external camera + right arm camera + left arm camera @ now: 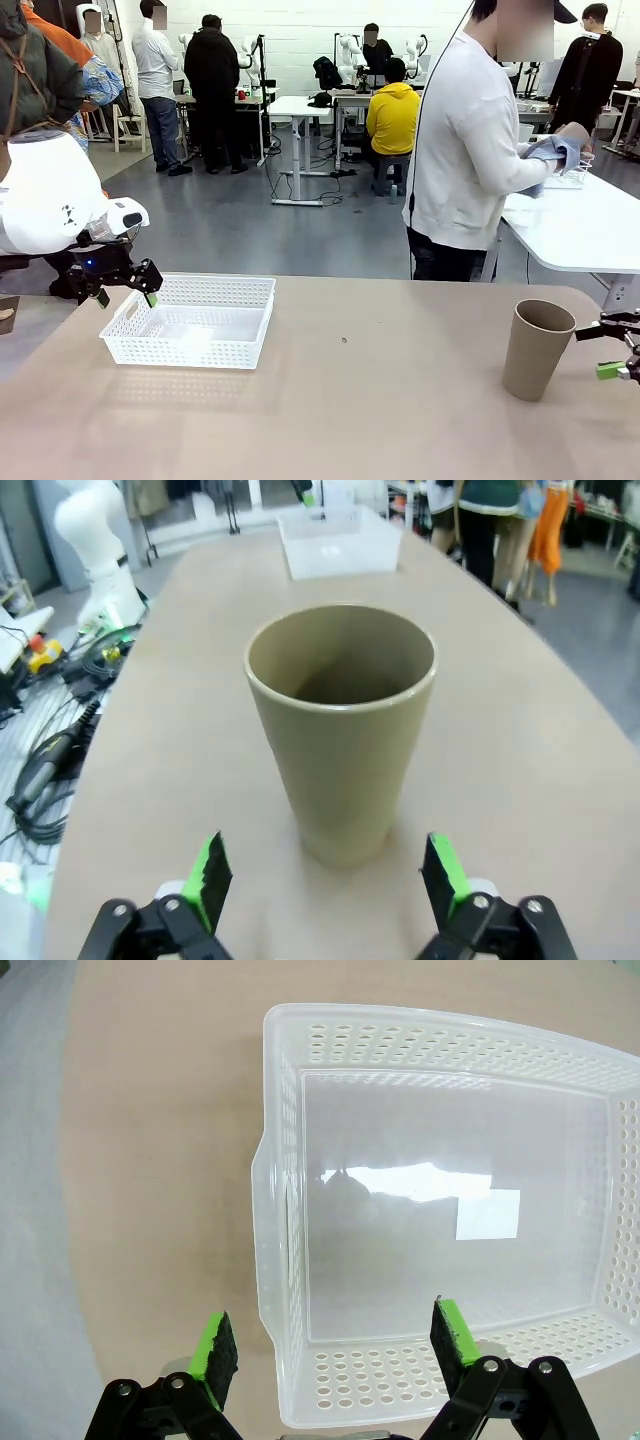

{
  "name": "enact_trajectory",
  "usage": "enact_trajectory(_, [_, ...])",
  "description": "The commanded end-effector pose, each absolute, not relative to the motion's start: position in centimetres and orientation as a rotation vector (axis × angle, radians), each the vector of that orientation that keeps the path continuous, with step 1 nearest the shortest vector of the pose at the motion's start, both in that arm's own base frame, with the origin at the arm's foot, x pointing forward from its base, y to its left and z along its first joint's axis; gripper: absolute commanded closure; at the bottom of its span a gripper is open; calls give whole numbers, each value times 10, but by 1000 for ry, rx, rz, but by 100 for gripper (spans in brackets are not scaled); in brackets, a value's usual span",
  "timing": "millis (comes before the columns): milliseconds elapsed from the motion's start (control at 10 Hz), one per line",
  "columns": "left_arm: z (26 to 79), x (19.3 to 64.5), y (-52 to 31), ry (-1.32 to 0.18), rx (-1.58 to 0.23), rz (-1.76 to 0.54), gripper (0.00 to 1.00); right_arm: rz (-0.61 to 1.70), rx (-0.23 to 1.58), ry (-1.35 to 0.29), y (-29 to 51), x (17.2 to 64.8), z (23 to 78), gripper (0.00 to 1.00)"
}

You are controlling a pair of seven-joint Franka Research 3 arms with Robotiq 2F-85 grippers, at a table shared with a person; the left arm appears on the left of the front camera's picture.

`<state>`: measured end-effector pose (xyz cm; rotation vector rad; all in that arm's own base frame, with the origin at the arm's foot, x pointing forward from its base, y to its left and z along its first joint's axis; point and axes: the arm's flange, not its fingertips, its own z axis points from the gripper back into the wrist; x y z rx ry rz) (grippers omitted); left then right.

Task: Clean and organize the cups into the basket.
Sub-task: Pick up the Organizing basket and move it to the center of the table, then pick up the Reusable plastic cup from the right side of the table and place it inside the Organizing basket.

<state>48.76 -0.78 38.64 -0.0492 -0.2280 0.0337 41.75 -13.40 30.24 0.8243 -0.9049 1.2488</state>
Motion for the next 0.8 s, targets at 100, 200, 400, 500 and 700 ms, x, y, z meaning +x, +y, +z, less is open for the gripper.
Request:
enact_trajectory(100, [374, 483, -10, -226, -45, 27, 0, 1306, 832, -1026, -123, 426, 282, 0])
enact_trajectory(200, [367, 482, -11, -206, -40, 16, 0, 1320, 812, -1075, -116, 425, 276, 0])
enact_trajectory(400, [355, 479, -16, -182, -54, -28, 0, 1325, 807, -1076, -104, 429, 268, 0])
enact_trajectory(500, [351, 477, -18, -181, -46, -43, 0, 1306, 810, -1053, -98, 434, 263, 0])
enact_trajectory(700, [350, 474, -19, -186, -47, -54, 0, 1285, 843, -1023, -90, 442, 256, 0])
